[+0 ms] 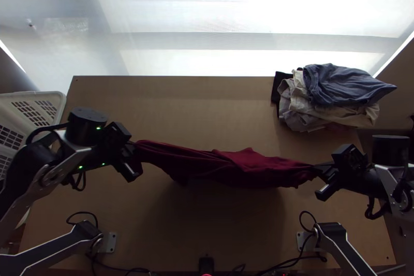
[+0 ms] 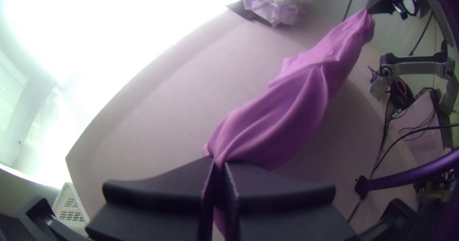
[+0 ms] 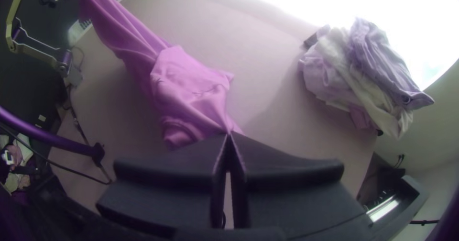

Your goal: Fold the t-shirt

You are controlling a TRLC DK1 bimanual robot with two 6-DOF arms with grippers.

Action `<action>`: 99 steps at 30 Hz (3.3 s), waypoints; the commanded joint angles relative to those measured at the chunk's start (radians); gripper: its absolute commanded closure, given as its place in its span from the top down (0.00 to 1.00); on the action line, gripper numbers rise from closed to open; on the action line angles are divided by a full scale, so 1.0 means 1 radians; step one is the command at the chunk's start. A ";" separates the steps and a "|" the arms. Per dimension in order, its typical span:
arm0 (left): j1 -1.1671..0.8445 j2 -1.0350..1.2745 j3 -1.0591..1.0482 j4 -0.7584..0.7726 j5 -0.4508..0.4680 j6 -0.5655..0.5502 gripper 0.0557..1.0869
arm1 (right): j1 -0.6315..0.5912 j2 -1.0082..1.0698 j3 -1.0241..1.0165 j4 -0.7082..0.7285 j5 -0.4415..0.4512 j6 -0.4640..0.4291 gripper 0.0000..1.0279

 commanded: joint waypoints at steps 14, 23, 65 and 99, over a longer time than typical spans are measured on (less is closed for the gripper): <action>0.423 -0.268 -0.016 0.103 0.016 0.001 0.04 | 0.017 -0.181 0.006 0.227 -0.017 0.247 0.03; 0.360 -0.090 -0.442 0.660 0.014 0.055 0.04 | -0.008 -0.131 -0.232 0.520 0.101 0.275 0.03; 0.383 0.035 -0.609 0.724 -0.038 0.537 0.95 | 0.331 0.023 -0.413 0.354 0.237 0.226 0.91; 0.337 0.003 -0.591 0.643 -0.115 0.406 0.95 | 0.860 0.526 -0.391 0.640 0.254 0.144 0.90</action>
